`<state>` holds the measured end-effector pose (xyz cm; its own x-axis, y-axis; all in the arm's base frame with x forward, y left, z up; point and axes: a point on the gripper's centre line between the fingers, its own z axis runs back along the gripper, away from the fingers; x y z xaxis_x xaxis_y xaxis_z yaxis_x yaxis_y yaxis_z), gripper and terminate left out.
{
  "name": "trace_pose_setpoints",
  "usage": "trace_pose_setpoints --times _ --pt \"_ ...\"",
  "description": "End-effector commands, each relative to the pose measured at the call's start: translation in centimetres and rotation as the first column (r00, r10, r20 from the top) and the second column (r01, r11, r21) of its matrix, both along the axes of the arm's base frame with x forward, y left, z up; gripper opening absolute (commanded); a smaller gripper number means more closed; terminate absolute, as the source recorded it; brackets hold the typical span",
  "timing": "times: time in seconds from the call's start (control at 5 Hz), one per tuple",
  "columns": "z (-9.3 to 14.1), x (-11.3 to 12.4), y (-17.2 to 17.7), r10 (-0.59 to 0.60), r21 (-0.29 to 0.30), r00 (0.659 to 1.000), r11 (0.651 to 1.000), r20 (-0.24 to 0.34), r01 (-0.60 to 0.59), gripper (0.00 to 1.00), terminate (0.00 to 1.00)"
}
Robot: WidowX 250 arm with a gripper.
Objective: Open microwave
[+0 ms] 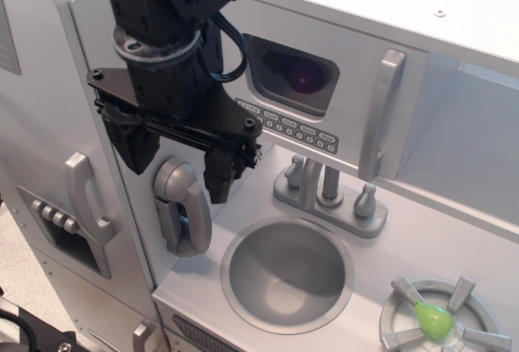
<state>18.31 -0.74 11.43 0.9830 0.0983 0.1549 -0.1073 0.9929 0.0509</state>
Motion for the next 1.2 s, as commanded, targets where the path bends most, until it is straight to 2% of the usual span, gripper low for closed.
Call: trace_pose_setpoints --times 0.0,0.2,0.6,1.0 --pt "0.0 0.0 0.0 0.000 0.000 1.000 1.000 0.000 0.000 1.00 0.00" --pt "1.1 2.9 -1.8 0.048 -0.029 0.998 0.998 0.038 -0.047 1.00 0.00" --pt "2.2 8.4 -6.3 0.023 -0.111 0.999 0.994 0.049 -0.017 1.00 0.00" --pt "2.3 11.4 -8.6 -0.001 -0.113 0.997 0.994 0.077 0.009 1.00 0.00"
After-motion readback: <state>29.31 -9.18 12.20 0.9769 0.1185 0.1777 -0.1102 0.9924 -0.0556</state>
